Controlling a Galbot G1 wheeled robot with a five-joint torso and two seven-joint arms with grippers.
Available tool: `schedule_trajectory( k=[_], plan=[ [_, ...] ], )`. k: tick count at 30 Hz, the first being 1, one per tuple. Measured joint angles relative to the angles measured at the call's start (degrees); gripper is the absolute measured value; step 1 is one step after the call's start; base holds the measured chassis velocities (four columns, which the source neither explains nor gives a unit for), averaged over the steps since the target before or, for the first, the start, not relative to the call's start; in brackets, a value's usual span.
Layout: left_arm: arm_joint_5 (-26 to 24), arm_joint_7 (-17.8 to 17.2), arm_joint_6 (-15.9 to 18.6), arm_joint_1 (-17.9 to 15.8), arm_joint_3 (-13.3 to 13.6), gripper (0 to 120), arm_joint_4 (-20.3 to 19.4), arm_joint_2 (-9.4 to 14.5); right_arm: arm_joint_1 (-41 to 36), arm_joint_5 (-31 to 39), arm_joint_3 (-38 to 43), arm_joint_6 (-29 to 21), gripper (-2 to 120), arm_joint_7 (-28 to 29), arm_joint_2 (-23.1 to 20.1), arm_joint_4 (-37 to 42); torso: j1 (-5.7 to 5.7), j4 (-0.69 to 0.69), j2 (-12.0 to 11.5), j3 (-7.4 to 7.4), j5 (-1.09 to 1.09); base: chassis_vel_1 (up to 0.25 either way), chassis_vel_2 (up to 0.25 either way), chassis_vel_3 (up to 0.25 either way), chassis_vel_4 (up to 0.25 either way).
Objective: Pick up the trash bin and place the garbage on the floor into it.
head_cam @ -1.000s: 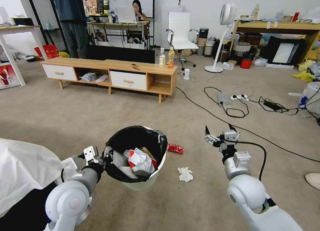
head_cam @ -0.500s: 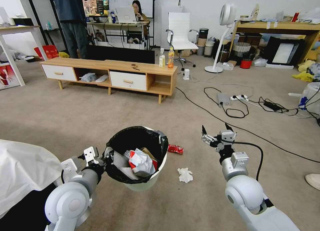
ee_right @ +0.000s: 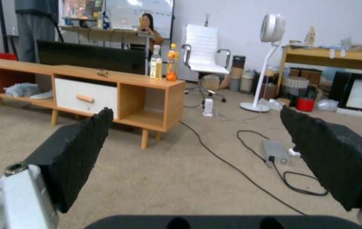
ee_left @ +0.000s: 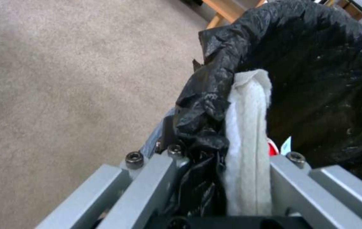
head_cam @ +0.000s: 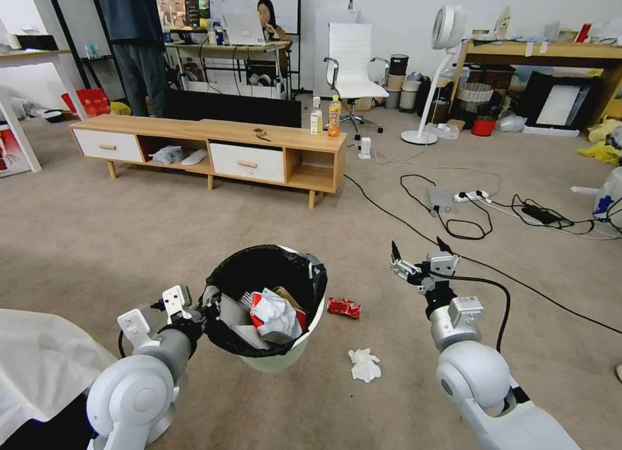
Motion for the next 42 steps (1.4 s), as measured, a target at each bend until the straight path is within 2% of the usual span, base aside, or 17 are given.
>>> schedule_trajectory(
  k=[31, 42],
  plan=[
    [-0.1, -0.1, 0.0, -0.2, 0.2, 7, 0.0, -0.3, -0.3, -1.0, 0.2, -2.0, 100, 0.5, 0.8, 0.6, 0.0, 0.01, 0.0, 0.0, 0.0, 0.002, -0.004, -0.002, 0.003],
    [-0.1, -0.1, 0.0, -0.2, 0.0, 7, 0.0, -0.3, 0.1, -1.0, -0.2, -0.6, 100, 0.3, 1.1, -0.2, -0.01, 0.01, 0.0, 0.0, -0.01, -0.041, 0.043, 0.042, -0.048]
  ],
)
